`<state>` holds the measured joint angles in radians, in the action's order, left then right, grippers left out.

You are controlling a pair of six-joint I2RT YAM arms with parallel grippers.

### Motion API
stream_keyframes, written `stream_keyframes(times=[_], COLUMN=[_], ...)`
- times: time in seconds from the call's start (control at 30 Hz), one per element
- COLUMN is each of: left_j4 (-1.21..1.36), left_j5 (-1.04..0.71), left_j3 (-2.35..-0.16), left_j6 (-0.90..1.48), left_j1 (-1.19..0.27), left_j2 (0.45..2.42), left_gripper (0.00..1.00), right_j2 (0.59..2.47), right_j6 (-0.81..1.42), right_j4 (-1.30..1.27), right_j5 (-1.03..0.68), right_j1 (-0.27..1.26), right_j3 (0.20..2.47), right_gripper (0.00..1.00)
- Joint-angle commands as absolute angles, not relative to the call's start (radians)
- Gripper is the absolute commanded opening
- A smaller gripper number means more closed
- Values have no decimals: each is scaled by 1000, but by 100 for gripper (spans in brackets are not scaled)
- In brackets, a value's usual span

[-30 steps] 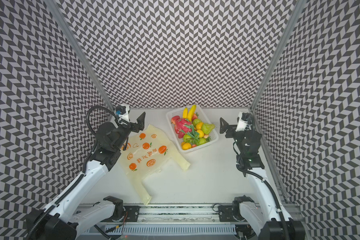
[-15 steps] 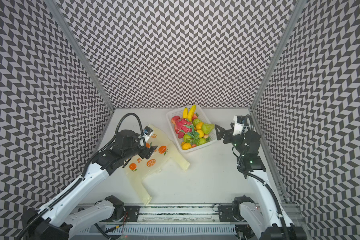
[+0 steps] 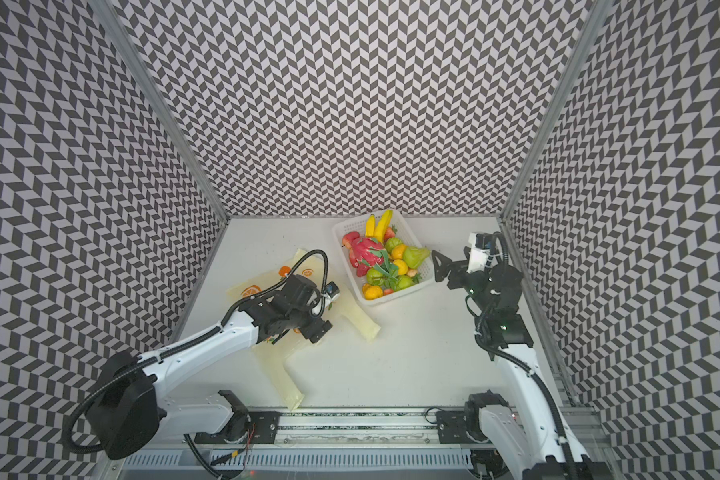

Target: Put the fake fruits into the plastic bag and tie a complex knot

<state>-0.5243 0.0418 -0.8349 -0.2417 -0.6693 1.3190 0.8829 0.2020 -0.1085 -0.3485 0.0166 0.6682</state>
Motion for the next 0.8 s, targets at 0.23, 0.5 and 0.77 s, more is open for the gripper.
stream_keyframes(times=[0.23,0.5,0.77], left_j4=[-480,-475,-486], left_j5=[65,-7,-61], left_j3=[-833,-856,-882], left_j6=[-235,-228,-227], left_j1=[-672,-620,-578], left_j2=[1409,1467,1523], left_gripper=[82,64,41], right_j2=[864,858,856], right_j6=[186,180,171], right_j4=[-143,-139,-135], right_j5=[-325,-319,-308], right_j1=[20,19,19], right_j3=[647,646,649], right_gripper=[100,100,100])
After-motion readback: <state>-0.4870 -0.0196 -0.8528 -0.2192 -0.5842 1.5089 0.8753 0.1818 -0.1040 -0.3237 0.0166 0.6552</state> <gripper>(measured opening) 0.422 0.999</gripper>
